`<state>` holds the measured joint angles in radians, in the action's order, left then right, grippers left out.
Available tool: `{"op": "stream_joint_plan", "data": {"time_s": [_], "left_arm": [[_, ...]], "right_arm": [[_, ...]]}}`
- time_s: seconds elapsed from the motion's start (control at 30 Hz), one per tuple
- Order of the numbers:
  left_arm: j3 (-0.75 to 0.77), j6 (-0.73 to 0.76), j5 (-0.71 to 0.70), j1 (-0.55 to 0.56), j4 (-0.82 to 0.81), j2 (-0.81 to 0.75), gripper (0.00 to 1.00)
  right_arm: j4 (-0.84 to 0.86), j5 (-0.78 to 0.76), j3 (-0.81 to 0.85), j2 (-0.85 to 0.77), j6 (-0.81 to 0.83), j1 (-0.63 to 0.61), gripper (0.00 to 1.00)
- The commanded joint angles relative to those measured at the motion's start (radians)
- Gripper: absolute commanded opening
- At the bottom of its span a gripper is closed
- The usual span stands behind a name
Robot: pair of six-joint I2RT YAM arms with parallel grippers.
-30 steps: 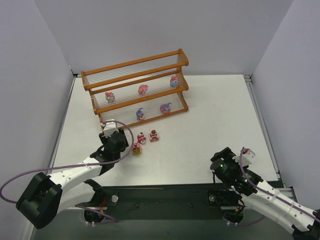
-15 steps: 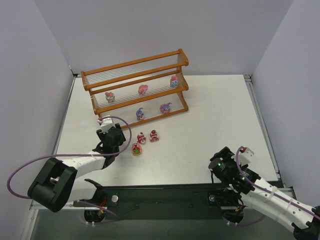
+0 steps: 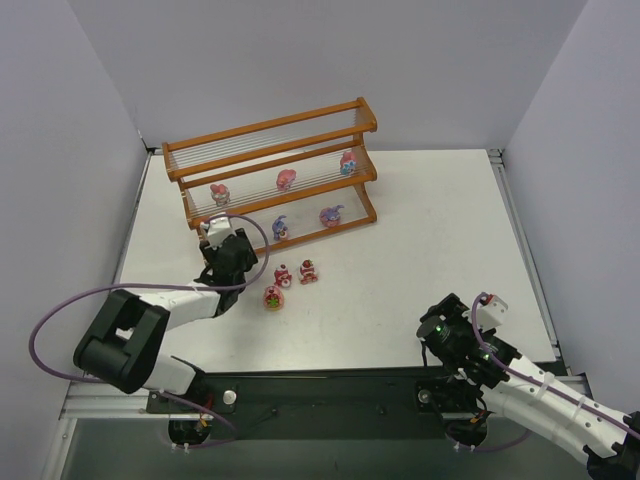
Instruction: Place and organize the plastic toys onto the shelf
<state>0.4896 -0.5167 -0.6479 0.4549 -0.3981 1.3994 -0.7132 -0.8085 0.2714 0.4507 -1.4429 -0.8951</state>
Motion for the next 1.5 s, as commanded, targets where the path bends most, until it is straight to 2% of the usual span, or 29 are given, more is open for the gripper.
{"op": "stream_joint_plan", "data": {"time_s": [0.0, 0.3, 0.57, 0.9, 1.0, 1.17, 1.47], "left_arm": [[0.052, -0.012, 0.005, -0.021, -0.087, 0.062, 0.00], [0.044, -0.045, 0.033, -0.051, -0.163, 0.108, 0.00], [0.075, -0.066, 0.102, -0.116, -0.137, 0.134, 0.00], [0.162, -0.072, 0.117, -0.124, -0.082, 0.214, 0.02], [0.172, -0.081, 0.105, -0.124, -0.065, 0.219, 0.04], [0.191, -0.101, 0.077, -0.122, -0.010, 0.227, 0.13], [0.234, -0.118, 0.074, -0.122, 0.047, 0.253, 0.20]], "right_arm": [[-0.011, -0.049, 0.034, 0.014, -0.007, 0.005, 0.73], [-0.008, -0.049, 0.042, 0.028, -0.007, 0.007, 0.72], [-0.008, -0.050, 0.049, 0.029, -0.011, 0.005, 0.72], [-0.005, -0.049, 0.058, 0.031, -0.014, 0.005, 0.70], [-0.005, -0.050, 0.060, 0.029, -0.014, 0.005, 0.70], [-0.005, -0.055, 0.066, 0.029, -0.011, 0.005, 0.70], [-0.005, -0.055, 0.084, 0.008, 0.019, 0.005, 0.69]]}}
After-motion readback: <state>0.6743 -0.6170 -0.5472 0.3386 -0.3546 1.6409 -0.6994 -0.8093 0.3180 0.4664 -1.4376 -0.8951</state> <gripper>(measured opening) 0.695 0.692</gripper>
